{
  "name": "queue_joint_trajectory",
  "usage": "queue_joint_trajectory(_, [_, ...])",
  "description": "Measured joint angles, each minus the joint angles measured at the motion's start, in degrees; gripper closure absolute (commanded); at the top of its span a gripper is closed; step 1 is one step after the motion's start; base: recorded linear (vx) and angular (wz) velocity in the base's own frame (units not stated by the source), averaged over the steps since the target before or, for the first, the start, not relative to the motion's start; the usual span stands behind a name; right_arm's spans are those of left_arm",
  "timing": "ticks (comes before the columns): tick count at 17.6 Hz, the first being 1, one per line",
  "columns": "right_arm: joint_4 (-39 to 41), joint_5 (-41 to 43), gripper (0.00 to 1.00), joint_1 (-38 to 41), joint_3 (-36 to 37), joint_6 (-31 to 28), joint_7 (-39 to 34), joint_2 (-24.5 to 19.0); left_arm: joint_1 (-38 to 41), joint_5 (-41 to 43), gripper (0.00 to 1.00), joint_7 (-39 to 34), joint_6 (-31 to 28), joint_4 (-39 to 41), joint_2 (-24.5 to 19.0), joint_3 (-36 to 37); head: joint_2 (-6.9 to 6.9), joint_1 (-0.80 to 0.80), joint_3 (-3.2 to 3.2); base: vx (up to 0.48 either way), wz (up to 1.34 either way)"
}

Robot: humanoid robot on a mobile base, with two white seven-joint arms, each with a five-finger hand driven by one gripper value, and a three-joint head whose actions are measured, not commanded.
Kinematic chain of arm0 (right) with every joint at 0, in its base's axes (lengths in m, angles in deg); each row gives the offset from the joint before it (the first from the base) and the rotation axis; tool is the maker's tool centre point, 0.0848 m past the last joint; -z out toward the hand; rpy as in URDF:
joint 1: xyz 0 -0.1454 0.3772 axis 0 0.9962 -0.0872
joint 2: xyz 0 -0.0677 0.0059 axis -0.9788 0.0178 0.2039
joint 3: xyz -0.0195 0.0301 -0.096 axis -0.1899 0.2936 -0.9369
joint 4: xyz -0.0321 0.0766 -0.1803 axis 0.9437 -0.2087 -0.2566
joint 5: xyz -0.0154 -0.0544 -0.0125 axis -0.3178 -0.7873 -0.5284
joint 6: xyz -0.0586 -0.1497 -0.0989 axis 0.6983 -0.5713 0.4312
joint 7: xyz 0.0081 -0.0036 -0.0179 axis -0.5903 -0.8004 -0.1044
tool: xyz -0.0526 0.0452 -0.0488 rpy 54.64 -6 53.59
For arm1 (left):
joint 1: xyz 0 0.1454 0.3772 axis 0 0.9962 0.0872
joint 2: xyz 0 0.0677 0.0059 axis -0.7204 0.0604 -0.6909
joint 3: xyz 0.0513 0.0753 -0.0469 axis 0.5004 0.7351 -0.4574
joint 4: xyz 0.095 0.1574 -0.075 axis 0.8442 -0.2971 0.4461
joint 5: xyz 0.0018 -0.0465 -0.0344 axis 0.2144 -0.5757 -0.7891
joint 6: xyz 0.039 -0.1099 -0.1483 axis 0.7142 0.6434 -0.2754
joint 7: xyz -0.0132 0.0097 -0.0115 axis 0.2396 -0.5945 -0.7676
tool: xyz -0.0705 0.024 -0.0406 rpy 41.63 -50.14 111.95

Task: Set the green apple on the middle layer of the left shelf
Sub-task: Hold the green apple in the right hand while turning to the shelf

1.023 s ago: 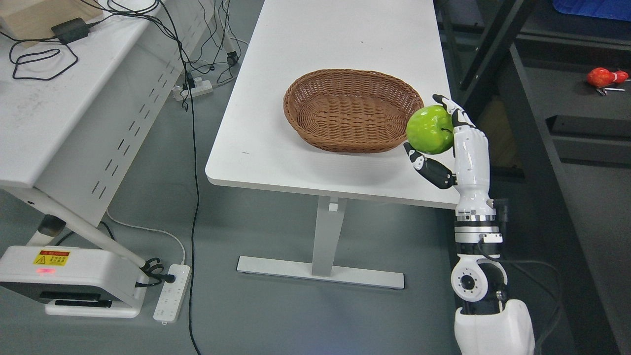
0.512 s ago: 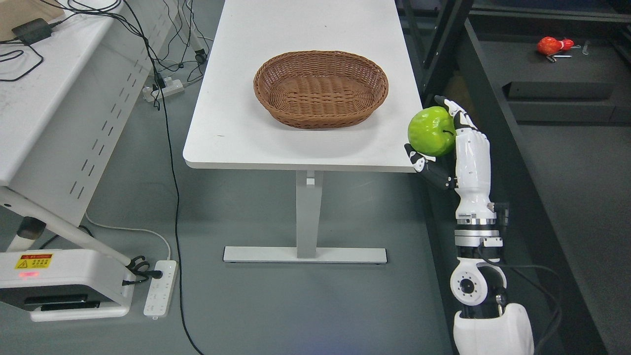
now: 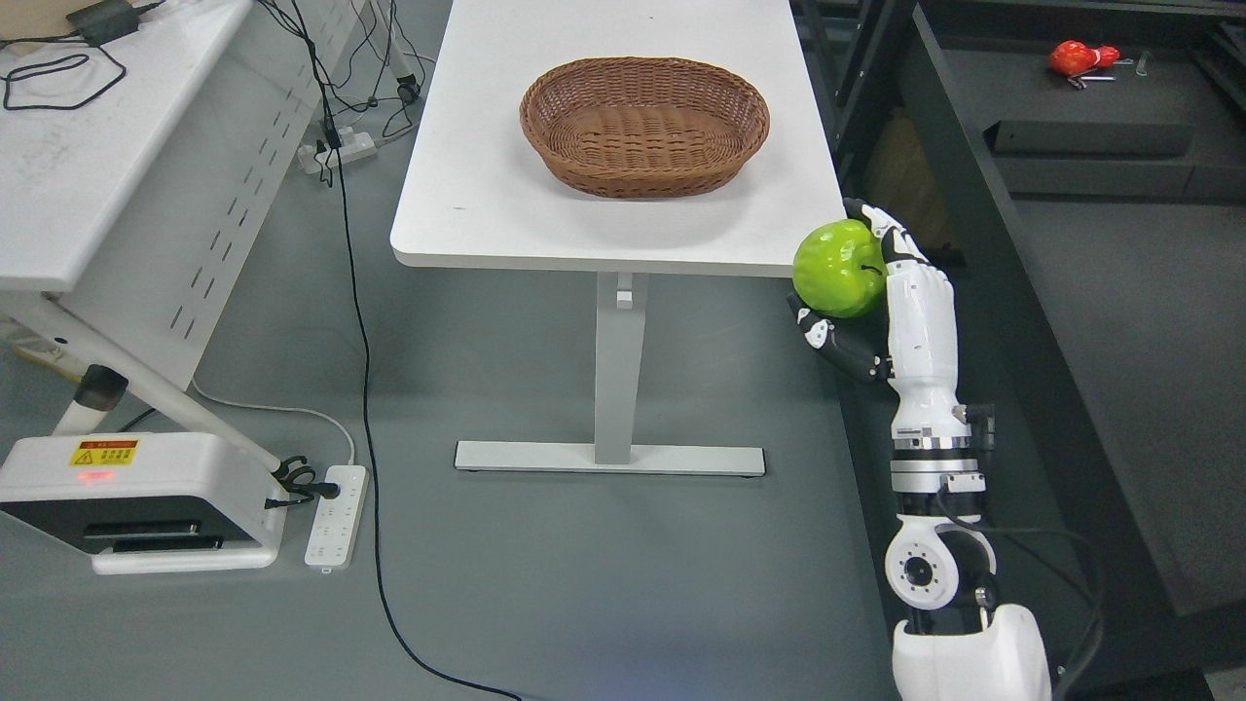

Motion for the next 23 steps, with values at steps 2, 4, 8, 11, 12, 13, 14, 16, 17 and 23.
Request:
queue_joint_trajectory(2, [0.0,0.0,1.0,0.1,-0.1,0.1,-0.1,0.0,0.0,0.0,0.0,0.0,0.0,0.0,0.0,0.0,0.0,0.0,0.0,-0.234,0.09])
queue_joint_trajectory(4, [0.0,0.0,1.0,0.1,-0.1,0.1,-0.1,0.0,0.0,0.0,0.0,0.0,0.0,0.0,0.0,0.0,0.0,0.0,0.0,-0.241,0.11])
queue_joint_trajectory(8, [0.0,0.0,1.0,0.2,-0.2,0.1,-0.1,0.0,0.0,0.0,0.0,0.0,0.0,0.0,0.0,0.0,0.0,0.0,0.0,-0.236,0.12])
queue_joint_trajectory(11, [0.0,0.0,1.0,0.3,-0.2,0.1,-0.1,0.0,0.0,0.0,0.0,0.0,0.0,0.0,0.0,0.0,0.0,0.0,0.0,-0.248,0.13])
queue_joint_trajectory(12, [0.0,0.0,1.0,0.4,-0.2,0.1,-0.1,0.0,0.0,0.0,0.0,0.0,0.0,0.0,0.0,0.0,0.0,0.0,0.0,-0.23,0.12])
queue_joint_trajectory(13, [0.0,0.0,1.0,0.4,-0.2,0.1,-0.2,0.0,0.0,0.0,0.0,0.0,0.0,0.0,0.0,0.0,0.0,0.0,0.0,-0.23,0.12])
queue_joint_trajectory(14, [-0.1,0.0,1.0,0.4,-0.3,0.1,-0.2,-0.1,0.0,0.0,0.0,0.0,0.0,0.0,0.0,0.0,0.0,0.0,0.0,-0.264,0.1])
queue_joint_trajectory(16, [-0.1,0.0,1.0,0.4,-0.3,0.1,-0.2,-0.1,0.0,0.0,0.0,0.0,0.0,0.0,0.0,0.0,0.0,0.0,0.0,-0.24,0.06])
queue_joint_trajectory(17, [-0.1,0.0,1.0,0.5,-0.3,0.1,-0.2,-0.1,0.0,0.0,0.0,0.0,0.0,0.0,0.0,0.0,0.0,0.0,0.0,-0.232,0.03])
queue_joint_trajectory(23, [-0.1,0.0,1.0,0.8,-0.2,0.3,-0.3,-0.1,0.0,0.0,0.0,0.0,0.0,0.0,0.0,0.0,0.0,0.0,0.0,-0.213,-0.07])
